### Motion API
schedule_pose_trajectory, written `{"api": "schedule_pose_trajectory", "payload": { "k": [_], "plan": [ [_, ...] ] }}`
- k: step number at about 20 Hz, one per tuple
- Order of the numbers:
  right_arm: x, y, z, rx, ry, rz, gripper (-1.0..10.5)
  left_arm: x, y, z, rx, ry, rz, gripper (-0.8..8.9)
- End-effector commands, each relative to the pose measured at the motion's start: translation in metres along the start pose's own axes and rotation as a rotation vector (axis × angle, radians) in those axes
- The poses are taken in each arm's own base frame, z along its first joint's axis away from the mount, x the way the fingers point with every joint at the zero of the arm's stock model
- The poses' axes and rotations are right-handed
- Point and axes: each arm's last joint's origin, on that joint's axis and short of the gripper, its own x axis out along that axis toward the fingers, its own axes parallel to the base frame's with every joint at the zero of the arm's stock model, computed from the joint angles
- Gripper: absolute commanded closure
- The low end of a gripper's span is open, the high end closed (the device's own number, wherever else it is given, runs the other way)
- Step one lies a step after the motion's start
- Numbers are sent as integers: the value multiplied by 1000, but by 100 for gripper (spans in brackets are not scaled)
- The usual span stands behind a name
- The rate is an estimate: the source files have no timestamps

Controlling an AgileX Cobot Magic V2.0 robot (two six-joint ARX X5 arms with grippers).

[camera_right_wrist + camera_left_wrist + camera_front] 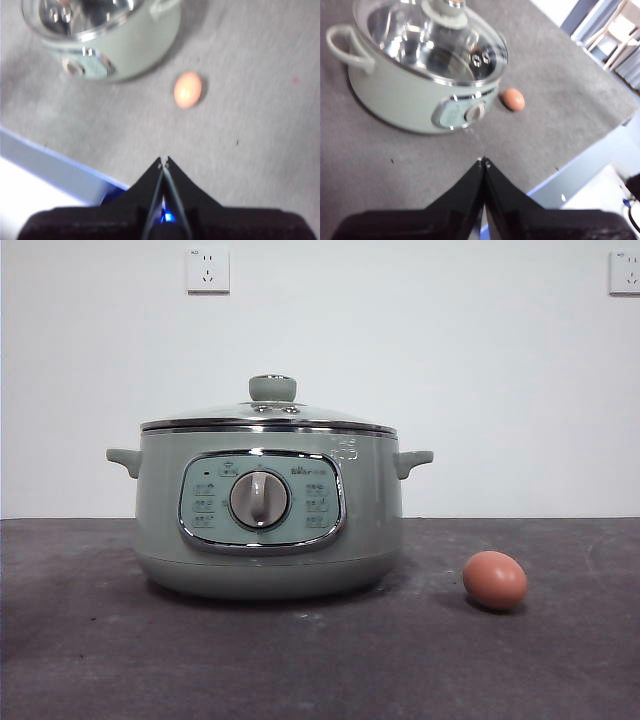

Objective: Pick up the egg,open the lid,put the egg in the pot,close the lid

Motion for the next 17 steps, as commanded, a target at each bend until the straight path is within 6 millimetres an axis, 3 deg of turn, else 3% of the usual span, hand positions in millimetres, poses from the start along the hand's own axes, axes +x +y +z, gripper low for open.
{"api": "schedule_pose_trajectory", "payload": {
  "k": [1,3,4,5,6,7,8,17],
  "plan": [
    [4,-1,0,0,43,6,957,0,0,1,22,16,-7,818],
    [5,-2,1,10,50,7,936,0,0,1,21,16,-7,756],
    [5,-2,1,23,49,7,915,0,0,1,21,16,-6,582],
    [6,-2,1,40,44,6,796,0,0,1,20,16,-6,334],
    [5,-2,2,51,42,6,610,0,0,1,20,16,-7,158],
    [5,-2,1,54,43,6,411,0,0,1,19,16,-8,127],
    [5,-2,1,54,43,6,314,0,0,1,19,16,-9,128],
    [14,-6,11,71,34,10,321,0,0,1,12,16,-9,128]
  ]
}}
